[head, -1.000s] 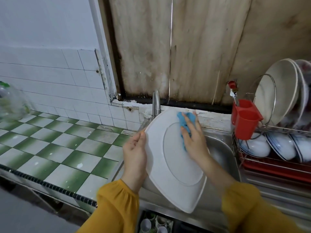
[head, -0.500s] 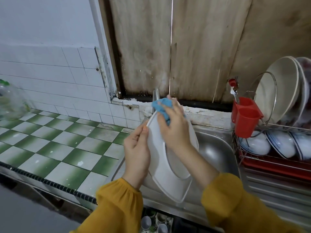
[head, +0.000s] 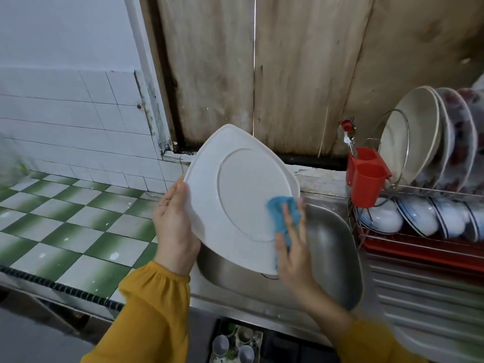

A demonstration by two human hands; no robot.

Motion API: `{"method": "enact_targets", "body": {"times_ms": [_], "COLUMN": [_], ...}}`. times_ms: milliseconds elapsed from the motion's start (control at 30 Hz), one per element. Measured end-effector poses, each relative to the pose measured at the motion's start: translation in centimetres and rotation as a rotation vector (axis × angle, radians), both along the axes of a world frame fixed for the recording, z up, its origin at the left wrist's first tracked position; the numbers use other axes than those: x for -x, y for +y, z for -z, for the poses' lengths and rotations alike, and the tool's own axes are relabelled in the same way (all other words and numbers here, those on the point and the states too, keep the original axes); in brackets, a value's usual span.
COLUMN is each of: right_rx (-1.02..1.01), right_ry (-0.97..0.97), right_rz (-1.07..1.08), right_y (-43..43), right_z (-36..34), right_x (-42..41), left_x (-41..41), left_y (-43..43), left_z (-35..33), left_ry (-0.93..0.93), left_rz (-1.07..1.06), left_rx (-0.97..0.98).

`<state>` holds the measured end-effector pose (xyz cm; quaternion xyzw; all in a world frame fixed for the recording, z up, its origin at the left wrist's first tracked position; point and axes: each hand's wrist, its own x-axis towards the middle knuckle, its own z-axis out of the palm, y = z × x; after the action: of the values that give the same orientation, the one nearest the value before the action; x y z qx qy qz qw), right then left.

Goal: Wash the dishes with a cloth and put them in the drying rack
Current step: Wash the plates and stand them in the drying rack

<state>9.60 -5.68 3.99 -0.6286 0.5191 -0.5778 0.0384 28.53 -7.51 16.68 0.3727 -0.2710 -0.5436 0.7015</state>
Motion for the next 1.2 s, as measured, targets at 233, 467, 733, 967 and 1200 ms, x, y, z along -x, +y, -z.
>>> {"method": "enact_targets", "body": {"times_ms": [233, 467, 733, 967, 1200], "right_rx": [-0.22, 0.078, -0.143, 0.03, -0.107], "right_ry": [-0.251, 0.188, -0.156, 0.038, -0.153], "right_rz": [0.069, -0.158, 0.077, -0.075, -0.016], "right_y": [-5.7, -2.1, -3.1, -2.4, -2.6], "right_z": [-7.5, -10.1, -1.9, -7.4, -1.9], "right_x": [4.1, -4.7, 0.4, -4.5, 1.0], "left_x": [1.4, 2.8, 0.0, 2.8, -0.1], "left_y": [2.6, 1.9, 1.1, 1.5, 0.9], "left_z": [0.4, -0.7, -0.8, 0.3, -0.4], "left_ry": [-0.297, -0.296, -0.238, -0.275, -0.159], "left_rz": [0.162, 0.083, 0.053, 0.049, 0.039], "left_rx": [0.184, 0.234, 0.179, 0.184, 0.17]}}
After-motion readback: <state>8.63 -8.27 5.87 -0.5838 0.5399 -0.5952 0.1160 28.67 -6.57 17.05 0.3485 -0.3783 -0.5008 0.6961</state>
